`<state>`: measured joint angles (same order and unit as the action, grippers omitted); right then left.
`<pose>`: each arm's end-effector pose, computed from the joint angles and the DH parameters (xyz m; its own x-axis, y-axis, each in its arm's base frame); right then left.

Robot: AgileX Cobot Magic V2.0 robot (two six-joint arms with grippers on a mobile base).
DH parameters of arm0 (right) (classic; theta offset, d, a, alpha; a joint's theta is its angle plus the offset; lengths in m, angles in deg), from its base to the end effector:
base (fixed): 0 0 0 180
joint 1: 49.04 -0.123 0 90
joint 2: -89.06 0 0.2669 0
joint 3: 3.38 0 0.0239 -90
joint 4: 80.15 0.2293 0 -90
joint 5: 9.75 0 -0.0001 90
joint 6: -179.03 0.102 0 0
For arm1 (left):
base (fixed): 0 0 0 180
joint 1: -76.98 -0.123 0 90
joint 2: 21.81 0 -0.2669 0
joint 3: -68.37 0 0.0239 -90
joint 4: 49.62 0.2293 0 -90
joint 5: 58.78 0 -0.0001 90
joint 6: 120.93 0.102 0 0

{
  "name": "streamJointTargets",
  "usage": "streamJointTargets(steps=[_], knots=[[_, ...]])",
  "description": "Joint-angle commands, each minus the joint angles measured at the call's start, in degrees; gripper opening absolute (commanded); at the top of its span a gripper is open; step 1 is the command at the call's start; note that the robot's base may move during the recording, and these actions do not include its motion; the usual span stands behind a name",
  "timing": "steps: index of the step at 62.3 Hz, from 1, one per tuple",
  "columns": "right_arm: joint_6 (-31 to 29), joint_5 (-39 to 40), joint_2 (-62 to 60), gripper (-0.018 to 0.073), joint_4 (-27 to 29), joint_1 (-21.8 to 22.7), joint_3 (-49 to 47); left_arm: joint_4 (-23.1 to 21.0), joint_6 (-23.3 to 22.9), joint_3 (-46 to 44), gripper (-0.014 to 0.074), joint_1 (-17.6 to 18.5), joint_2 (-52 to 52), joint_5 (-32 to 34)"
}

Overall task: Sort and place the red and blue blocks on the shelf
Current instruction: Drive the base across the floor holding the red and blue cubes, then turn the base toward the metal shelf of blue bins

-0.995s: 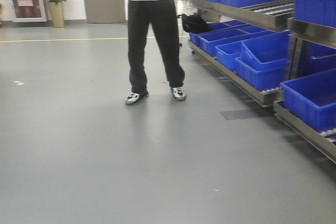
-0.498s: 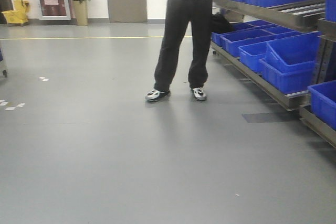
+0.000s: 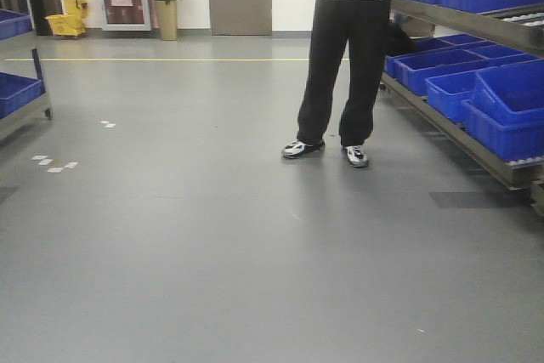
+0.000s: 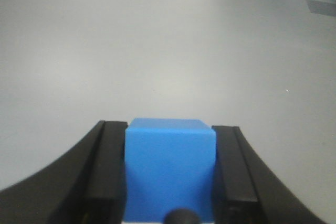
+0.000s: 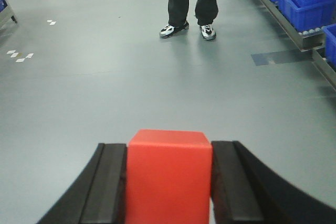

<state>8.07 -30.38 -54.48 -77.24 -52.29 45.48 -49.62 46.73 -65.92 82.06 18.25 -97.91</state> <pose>0.1097 0.0081 0.2961 -0.2833 0.1881 -0.9404 -0.0165 0.9795 0.2009 0.1058 -0.0094 0.2771 -0.5757 -0.1634 -0.8012 -0.0353 0.9839 -0.1753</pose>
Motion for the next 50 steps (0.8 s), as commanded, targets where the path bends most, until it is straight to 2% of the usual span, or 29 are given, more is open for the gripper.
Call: streamJointTargets(steps=[1,50], knots=[[-0.18,4.96,0.01,0.0049,-0.65,0.37,-1.66,-0.39,-0.48,-1.61,0.0125,-0.02,0.04,4.18],[-0.18,4.96,0.01,0.0049,-0.65,0.37,-1.66,-0.39,-0.48,-1.61,0.0125,-0.02,0.04,4.18]])
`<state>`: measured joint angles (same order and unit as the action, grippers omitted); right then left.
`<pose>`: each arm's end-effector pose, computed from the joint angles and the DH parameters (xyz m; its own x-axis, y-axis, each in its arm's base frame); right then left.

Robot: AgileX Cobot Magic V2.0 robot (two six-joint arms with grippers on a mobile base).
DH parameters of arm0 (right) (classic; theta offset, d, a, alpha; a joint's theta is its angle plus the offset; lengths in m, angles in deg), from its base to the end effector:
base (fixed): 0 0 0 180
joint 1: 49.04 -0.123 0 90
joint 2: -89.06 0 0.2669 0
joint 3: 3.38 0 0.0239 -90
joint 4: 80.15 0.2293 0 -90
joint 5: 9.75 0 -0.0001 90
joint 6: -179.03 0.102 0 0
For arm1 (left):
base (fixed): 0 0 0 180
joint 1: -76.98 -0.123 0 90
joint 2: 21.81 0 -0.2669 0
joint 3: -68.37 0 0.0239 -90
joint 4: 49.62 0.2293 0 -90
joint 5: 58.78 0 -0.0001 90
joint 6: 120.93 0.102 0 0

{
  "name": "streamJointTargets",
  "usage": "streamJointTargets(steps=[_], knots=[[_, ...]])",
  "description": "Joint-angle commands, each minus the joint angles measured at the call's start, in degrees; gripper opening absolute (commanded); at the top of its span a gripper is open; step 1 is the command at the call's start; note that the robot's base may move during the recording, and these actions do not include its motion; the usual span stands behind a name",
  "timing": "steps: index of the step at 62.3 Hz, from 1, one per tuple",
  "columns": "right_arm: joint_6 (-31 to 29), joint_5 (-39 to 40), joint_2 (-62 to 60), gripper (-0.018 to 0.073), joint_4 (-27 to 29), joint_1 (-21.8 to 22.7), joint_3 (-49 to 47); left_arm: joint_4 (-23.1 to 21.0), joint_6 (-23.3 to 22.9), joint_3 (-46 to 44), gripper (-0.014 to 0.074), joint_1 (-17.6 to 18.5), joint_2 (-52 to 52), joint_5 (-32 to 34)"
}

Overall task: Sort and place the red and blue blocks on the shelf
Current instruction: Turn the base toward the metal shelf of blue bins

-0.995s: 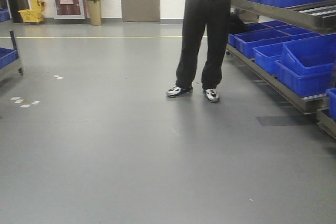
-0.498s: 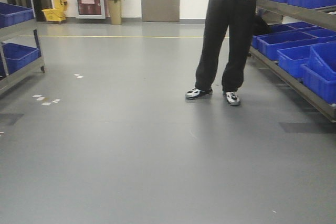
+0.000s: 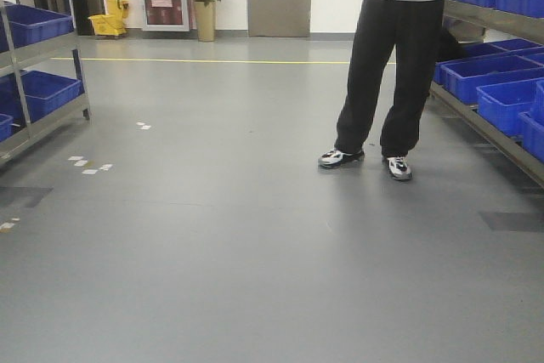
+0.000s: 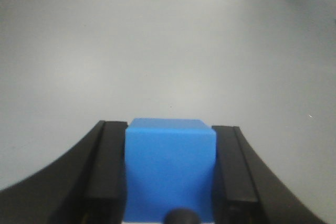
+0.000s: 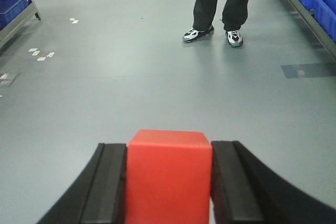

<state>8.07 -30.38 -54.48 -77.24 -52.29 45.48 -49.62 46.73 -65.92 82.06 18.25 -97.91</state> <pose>0.1097 0.0081 0.2961 -0.2833 0.1881 -0.9404 -0.0165 0.9795 0.2009 0.1058 -0.0094 0.2771 -0.5757 -0.1634 -0.8012 -0.0353 0.9839 -0.1753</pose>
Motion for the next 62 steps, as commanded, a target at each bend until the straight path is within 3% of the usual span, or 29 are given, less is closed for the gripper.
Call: streamJointTargets(steps=[1,62], knots=[[-0.18,4.96,0.01,0.0049,-0.65,0.37,-1.66,-0.39,-0.48,-1.61,0.0125,-0.02,0.04,4.18],[-0.18,4.96,0.01,0.0049,-0.65,0.37,-1.66,-0.39,-0.48,-1.61,0.0125,-0.02,0.04,4.18]])
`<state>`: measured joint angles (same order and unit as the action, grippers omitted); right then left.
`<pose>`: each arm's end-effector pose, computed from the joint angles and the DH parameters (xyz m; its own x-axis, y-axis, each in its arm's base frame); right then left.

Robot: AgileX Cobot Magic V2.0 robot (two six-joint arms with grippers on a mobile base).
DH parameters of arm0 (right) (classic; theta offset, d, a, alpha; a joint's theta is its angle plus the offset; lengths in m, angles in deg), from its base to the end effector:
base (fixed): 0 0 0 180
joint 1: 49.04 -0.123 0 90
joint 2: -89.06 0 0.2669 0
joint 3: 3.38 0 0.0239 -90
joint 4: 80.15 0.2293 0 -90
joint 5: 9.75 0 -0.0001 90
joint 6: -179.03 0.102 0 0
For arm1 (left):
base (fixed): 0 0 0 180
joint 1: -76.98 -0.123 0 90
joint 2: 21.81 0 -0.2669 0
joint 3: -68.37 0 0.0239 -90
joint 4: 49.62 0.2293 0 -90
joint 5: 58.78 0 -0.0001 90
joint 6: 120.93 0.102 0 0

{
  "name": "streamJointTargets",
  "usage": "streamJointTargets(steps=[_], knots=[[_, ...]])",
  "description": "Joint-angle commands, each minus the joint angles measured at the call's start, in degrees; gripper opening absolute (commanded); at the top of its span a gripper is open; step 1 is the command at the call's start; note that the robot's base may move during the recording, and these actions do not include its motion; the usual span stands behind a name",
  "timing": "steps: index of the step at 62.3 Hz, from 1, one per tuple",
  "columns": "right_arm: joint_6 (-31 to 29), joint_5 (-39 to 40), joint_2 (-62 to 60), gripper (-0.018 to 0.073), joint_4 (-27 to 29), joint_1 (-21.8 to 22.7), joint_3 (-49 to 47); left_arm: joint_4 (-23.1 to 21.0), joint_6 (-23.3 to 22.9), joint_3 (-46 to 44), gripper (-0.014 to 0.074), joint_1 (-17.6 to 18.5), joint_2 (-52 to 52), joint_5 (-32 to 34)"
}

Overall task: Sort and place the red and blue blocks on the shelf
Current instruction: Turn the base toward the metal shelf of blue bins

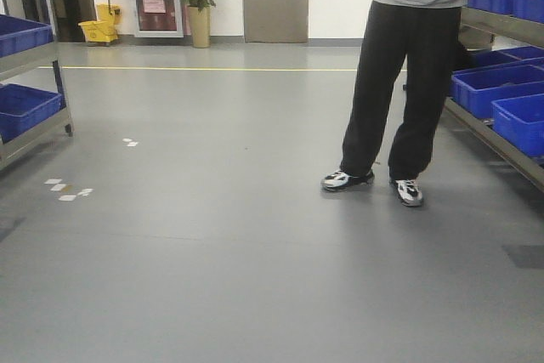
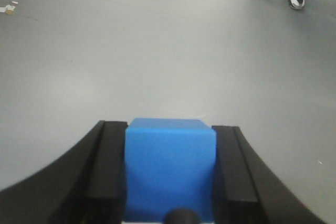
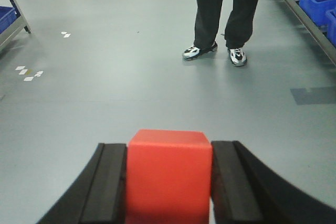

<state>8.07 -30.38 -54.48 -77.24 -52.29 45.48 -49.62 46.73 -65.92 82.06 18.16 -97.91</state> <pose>0.1097 0.0081 0.2961 -0.2833 0.1881 -0.9404 -0.0165 0.9795 0.2009 0.1056 -0.0094 0.2772 -0.5744 -0.1635 -0.8021 -0.0350 0.9839 -0.1755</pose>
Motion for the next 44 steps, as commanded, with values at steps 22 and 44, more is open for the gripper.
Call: streamJointTargets(steps=[22,44], knots=[[-0.18,4.96,0.01,0.0049,-0.65,0.37,-1.66,-0.39,-0.48,-1.61,0.0125,-0.02,0.13,4.18],[-0.18,4.96,0.01,0.0049,-0.65,0.37,-1.66,-0.39,-0.48,-1.61,0.0125,-0.02,0.13,4.18]])
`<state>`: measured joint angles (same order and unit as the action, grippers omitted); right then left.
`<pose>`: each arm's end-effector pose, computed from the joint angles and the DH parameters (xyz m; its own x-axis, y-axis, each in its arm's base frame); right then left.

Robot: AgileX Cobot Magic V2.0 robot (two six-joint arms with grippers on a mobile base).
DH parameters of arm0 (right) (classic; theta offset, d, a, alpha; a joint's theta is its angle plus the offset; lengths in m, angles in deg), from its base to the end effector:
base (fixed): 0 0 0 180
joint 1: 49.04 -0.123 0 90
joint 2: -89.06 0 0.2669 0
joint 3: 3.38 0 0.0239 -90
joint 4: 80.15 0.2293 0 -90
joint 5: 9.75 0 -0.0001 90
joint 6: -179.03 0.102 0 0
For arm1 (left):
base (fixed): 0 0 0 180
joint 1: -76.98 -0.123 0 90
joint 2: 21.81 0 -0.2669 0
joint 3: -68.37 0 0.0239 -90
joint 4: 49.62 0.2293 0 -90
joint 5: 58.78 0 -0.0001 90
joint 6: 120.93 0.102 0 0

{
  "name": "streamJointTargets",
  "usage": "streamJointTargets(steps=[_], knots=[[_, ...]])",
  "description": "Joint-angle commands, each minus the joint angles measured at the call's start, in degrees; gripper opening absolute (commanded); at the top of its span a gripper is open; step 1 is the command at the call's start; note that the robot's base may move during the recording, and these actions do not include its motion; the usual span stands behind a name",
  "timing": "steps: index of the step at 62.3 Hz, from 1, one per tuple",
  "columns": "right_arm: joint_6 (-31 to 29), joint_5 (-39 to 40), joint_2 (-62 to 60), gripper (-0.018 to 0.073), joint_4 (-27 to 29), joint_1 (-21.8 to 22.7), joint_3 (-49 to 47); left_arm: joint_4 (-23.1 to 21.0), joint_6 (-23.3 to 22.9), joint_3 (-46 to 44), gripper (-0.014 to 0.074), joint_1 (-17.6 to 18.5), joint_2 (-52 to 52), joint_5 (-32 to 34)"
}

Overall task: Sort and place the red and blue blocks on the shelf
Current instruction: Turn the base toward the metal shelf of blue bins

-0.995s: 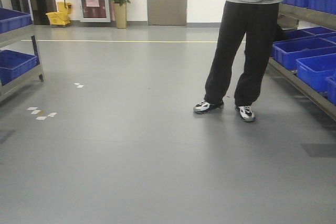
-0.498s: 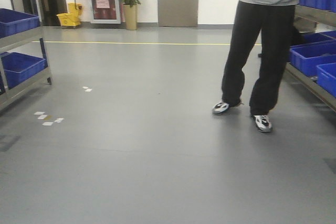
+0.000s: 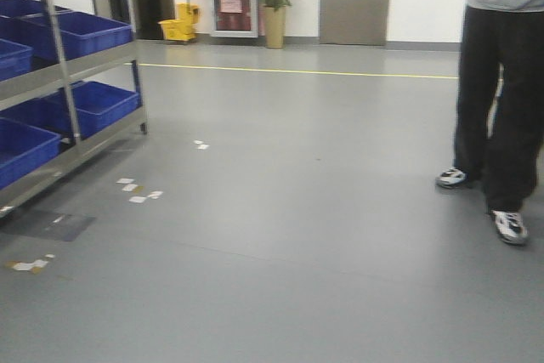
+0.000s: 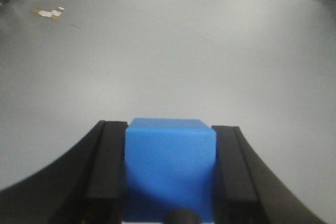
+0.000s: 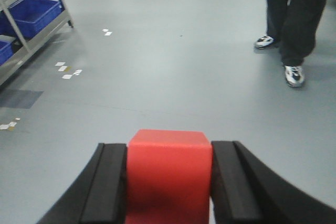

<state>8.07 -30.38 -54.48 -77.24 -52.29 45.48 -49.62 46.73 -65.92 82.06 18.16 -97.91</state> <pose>0.1097 0.0081 0.2961 -0.2833 0.1881 -0.9404 -0.0165 0.9795 0.2009 0.1056 -0.0094 0.2772 -0.5744 -0.1635 -0.8021 -0.0350 0.9839 -0.1755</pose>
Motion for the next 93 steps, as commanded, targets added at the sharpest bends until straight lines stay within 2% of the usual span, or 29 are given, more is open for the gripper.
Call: streamJointTargets(steps=[1,93], knots=[[-0.18,4.96,0.01,0.0049,-0.65,0.37,-1.66,-0.39,-0.48,-1.61,0.0125,-0.02,0.13,4.18],[-0.18,4.96,0.01,0.0049,-0.65,0.37,-1.66,-0.39,-0.48,-1.61,0.0125,-0.02,0.13,4.18]])
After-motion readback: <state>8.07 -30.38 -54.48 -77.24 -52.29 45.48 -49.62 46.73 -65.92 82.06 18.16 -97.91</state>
